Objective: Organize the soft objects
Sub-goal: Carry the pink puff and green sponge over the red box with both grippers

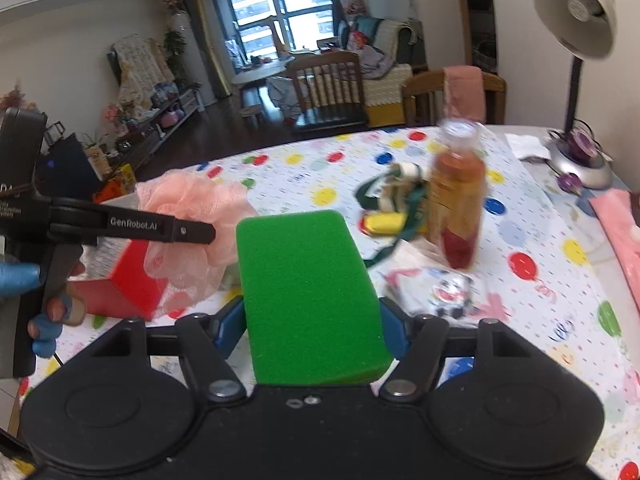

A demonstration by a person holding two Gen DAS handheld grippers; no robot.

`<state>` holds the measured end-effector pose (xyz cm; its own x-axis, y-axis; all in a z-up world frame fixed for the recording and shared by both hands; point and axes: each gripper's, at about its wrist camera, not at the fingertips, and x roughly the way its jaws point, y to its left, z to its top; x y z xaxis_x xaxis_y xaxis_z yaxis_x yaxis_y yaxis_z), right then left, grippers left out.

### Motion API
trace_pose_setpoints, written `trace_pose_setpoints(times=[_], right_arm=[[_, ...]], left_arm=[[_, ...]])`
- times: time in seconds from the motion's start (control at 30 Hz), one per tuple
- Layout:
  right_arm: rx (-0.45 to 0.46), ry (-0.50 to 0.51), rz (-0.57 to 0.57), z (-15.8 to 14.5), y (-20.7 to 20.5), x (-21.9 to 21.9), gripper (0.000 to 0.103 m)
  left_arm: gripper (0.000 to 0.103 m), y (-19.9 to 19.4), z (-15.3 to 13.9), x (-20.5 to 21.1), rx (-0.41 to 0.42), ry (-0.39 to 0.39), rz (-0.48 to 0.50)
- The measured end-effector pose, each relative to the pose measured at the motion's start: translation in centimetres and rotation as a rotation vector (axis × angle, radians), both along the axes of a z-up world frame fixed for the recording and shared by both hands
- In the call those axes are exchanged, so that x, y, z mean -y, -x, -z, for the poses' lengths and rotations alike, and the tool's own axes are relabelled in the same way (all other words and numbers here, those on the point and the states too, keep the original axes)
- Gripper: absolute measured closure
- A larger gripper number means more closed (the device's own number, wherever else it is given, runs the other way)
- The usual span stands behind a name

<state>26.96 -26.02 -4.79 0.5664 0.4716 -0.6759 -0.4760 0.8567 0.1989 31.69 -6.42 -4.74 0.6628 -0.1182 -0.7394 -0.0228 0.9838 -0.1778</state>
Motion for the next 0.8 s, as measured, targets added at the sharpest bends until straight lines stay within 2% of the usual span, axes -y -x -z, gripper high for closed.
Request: trace_pose_setpoints(times=[0.4,0.8], right_arm=[[0.061,-0.027,-0.122,-2.1,0.3,-8.6,0.034],[0.081,-0.020,-0.193,-2.3,0.8,-17.8,0.034]], left_arm=[[0.067,4.1,-2.3,-7.9,0.034,0.016,-0.073],[0.067,7.6,-3.3,-18.0,0.053,-0.010,-0.160]])
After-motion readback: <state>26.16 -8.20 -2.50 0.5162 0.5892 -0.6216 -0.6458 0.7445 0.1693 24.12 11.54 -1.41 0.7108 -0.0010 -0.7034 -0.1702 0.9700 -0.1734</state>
